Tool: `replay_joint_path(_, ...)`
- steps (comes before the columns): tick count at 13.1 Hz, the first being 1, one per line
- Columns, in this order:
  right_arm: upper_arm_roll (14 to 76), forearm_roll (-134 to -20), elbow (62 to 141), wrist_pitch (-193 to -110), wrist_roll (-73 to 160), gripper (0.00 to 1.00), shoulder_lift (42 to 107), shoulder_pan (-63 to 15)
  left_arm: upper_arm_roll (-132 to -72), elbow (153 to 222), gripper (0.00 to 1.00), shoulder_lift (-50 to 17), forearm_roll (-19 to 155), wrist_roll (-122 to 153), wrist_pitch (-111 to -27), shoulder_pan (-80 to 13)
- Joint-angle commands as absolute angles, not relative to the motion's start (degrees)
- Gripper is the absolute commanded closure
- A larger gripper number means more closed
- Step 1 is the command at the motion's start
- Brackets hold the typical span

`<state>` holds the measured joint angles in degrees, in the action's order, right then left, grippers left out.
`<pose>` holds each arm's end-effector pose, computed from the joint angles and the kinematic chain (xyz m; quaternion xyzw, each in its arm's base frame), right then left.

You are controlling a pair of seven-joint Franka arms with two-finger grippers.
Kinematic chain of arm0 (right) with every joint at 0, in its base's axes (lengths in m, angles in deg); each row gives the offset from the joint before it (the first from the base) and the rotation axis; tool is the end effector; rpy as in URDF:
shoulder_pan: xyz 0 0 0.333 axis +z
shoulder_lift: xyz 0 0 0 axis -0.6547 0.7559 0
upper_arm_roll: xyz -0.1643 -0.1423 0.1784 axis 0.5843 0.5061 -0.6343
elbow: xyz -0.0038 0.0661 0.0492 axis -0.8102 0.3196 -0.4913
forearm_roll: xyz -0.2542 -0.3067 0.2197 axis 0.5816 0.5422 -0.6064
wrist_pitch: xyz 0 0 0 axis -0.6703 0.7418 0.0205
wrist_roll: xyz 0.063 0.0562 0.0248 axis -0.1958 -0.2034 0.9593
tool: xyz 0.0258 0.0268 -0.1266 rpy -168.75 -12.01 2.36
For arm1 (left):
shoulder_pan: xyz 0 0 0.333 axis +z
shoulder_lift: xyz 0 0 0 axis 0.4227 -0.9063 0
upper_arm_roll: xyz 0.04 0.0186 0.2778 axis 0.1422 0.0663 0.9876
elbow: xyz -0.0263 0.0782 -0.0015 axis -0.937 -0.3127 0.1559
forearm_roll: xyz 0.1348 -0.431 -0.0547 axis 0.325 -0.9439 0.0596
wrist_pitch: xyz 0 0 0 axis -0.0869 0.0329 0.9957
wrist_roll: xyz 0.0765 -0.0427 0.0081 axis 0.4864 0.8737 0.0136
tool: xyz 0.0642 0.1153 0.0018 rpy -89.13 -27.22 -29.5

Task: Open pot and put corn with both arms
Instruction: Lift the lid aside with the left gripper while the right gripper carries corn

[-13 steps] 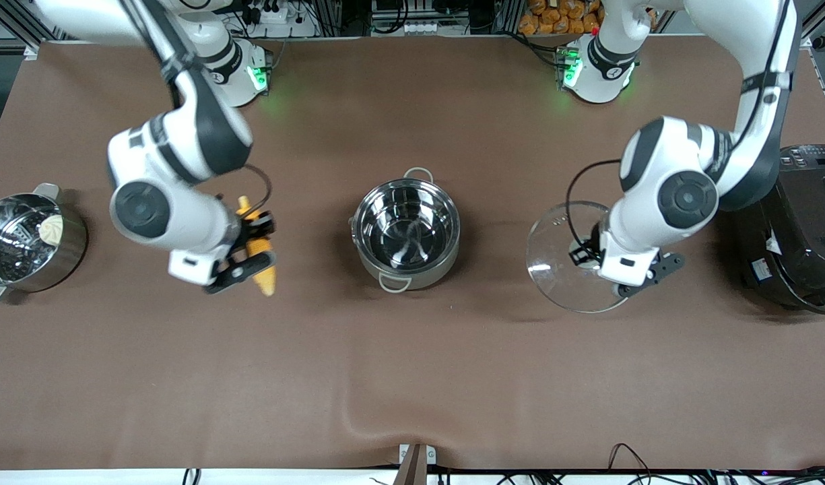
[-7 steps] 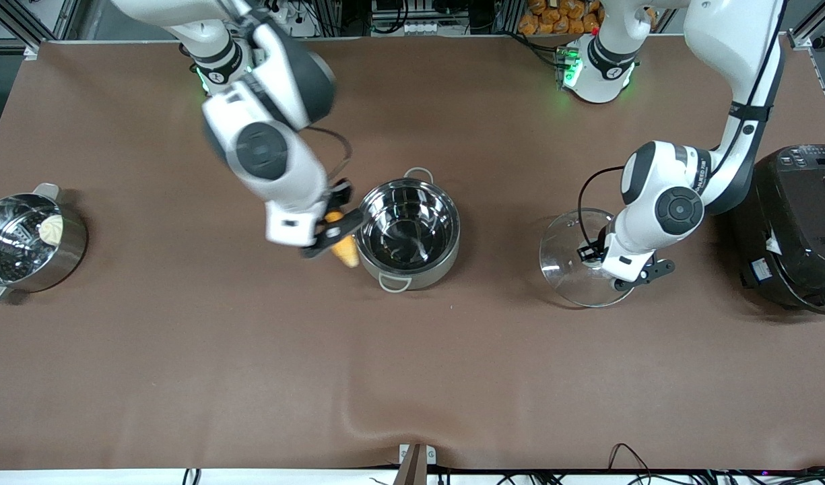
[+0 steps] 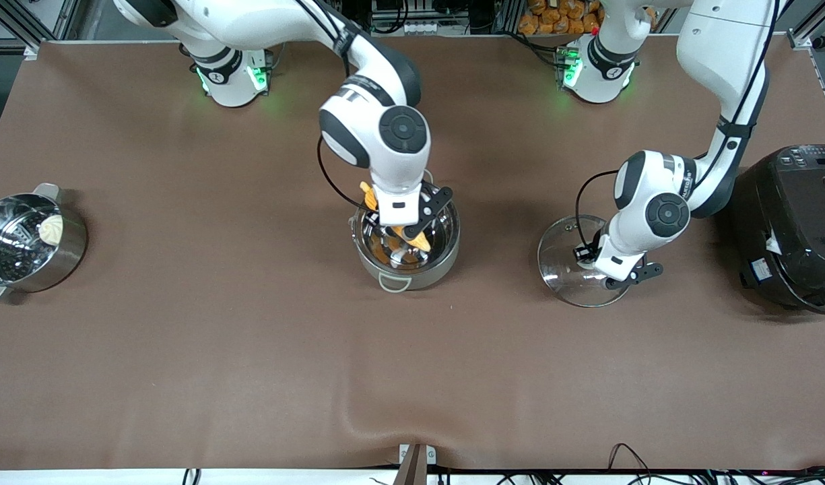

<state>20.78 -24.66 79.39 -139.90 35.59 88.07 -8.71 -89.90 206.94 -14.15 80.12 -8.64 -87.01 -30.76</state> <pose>0.5169 0.5350 0.2703 0.9036 0.4209 -0.0563 0.0556 0.5813 -0.1277 0.1135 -0.9879 -0.1423 0.0590 0.0190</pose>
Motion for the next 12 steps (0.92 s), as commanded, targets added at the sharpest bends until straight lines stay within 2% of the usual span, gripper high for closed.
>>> replay_joint_path(1, 21.18, -20.48, 77.07, -139.22, 32.32, 1.00, 90.70, -5.74, -90.57, 206.93, 0.00, -13.56, 81.58, -9.42, -87.53, -30.01)
replay_joint_path(4, 21.27, -19.26, 77.07, -142.82, 32.40, 1.00, 92.19, -5.74, -90.74, 204.91, 0.00, -10.94, 81.49, -9.95, -84.83, -28.87)
replay_joint_path(8, 21.53, -18.28, 77.07, -143.36, 32.40, 1.00, 93.25, -5.65, -90.83, 194.56, 0.00, -4.43, 81.58, -8.90, -67.62, -29.13)
replay_joint_path(9, 21.53, -17.06, 77.07, -143.79, 32.32, 0.70, 93.52, -5.39, -90.83, 190.79, 0.00, -3.64, 81.58, -8.99, -62.79, -29.22)
replay_joint_path(10, 21.53, -16.18, 77.07, -143.80, 32.31, 0.01, 93.69, -5.13, -90.83, 185.97, 0.00, -3.63, 81.58, -8.82, -56.31, -29.22)
replay_joint_path(12, 21.44, -16.34, 77.07, -143.71, 32.23, 0.00, 93.61, -5.21, -90.83, 178.21, 0.00, -2.76, 81.58, -6.20, -47.31, -28.70)
